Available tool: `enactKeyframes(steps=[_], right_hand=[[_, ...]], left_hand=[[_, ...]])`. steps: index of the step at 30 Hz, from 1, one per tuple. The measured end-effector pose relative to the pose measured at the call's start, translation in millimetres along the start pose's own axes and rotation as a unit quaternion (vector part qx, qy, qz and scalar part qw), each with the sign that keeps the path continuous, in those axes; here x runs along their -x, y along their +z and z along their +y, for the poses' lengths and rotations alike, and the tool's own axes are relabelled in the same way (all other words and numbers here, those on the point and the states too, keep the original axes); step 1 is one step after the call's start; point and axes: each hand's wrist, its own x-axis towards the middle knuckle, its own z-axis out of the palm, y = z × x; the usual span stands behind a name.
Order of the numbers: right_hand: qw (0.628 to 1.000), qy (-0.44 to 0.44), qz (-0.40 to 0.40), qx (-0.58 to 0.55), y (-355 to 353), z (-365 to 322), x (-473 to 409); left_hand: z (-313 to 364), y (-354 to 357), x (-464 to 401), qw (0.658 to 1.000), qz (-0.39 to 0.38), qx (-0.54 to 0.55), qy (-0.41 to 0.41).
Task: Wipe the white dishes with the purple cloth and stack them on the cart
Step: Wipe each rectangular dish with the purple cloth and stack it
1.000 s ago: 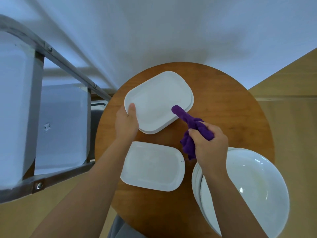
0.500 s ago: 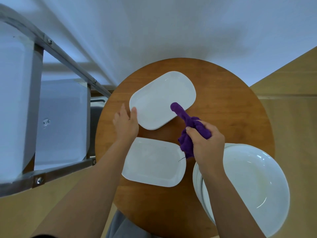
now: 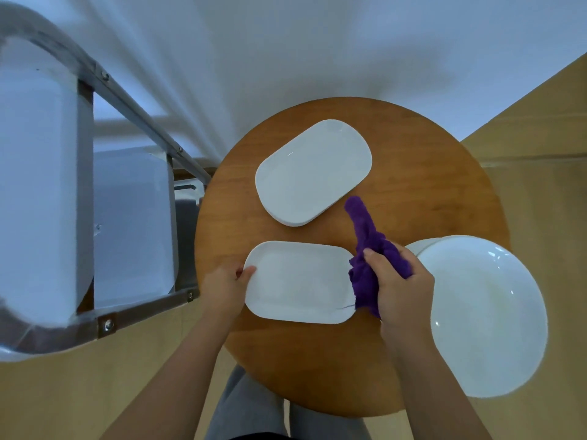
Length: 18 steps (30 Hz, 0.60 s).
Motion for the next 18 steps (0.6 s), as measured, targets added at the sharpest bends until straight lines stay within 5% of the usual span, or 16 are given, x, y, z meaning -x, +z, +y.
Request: enactKeyframes(steps=[18], right_hand=[[0.996,0.053,0.070,-0.015,10,49,71]], left_hand=[[32,-30,-19,0.950,-0.151,-0.255,0.103]])
